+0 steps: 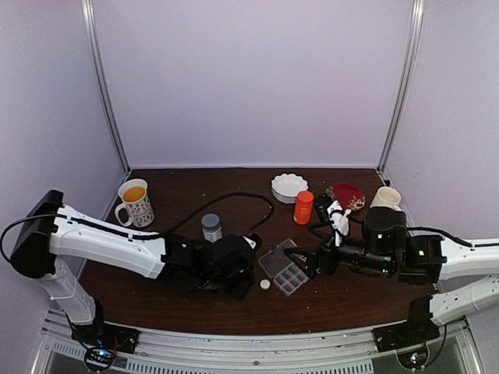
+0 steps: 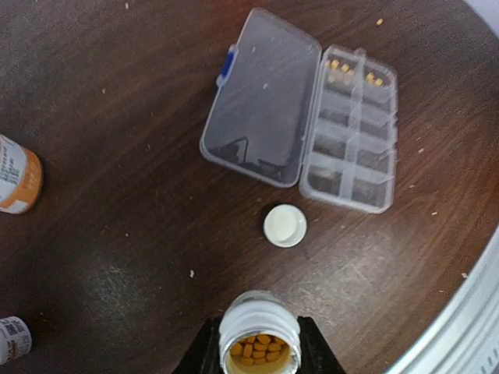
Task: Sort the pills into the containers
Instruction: Place the pill bottle at the center of the board.
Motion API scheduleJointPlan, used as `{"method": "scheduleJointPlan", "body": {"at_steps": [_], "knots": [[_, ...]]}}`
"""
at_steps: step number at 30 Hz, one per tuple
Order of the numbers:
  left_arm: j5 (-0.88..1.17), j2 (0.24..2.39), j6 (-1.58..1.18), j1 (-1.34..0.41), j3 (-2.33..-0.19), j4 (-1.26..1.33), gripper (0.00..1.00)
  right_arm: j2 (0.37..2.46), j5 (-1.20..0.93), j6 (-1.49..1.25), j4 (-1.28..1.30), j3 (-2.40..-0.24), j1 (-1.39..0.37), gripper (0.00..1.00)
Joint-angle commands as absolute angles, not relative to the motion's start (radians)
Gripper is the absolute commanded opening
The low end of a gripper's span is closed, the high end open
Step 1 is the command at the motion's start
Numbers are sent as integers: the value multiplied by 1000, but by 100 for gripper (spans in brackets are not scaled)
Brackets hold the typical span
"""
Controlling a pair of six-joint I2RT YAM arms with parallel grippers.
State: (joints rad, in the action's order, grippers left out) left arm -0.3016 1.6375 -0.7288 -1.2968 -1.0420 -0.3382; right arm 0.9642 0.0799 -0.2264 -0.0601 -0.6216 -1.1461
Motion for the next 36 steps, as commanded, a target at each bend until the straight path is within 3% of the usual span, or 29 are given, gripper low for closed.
{"method": "scheduleJointPlan", "body": {"at_steps": [1,7,9,12,16,19,23,26,36], "knots": [[-328,1731,-787,-1294,-1047,-265,15,960,115,-375,135,-584,-1058,100],[-344,1786,-818,-1295,-1053,-294,18,1035,238,-474,358,-648,-961,97],[-345,1791,-825,-1296,-1049,-294,22,1084,205,-500,430,-670,-882,89],[-345,1803,-827,-1296,-1056,-296,30,1148,134,-511,497,-706,-769,65],[-350,1809,-828,-1300,-1062,-302,50,1254,137,-489,608,-796,-717,59],[-356,1809,-835,-1301,-1060,-305,56,1324,127,-459,645,-863,-697,47],[-351,1805,-836,-1301,-1057,-296,61,1423,51,-451,668,-934,-634,45],[-356,1781,-826,-1306,-1057,-296,62,1485,3,-451,663,-962,-606,33],[-380,1618,-769,-1308,-1027,-324,63,1609,-30,-440,688,-988,-575,28]]}}
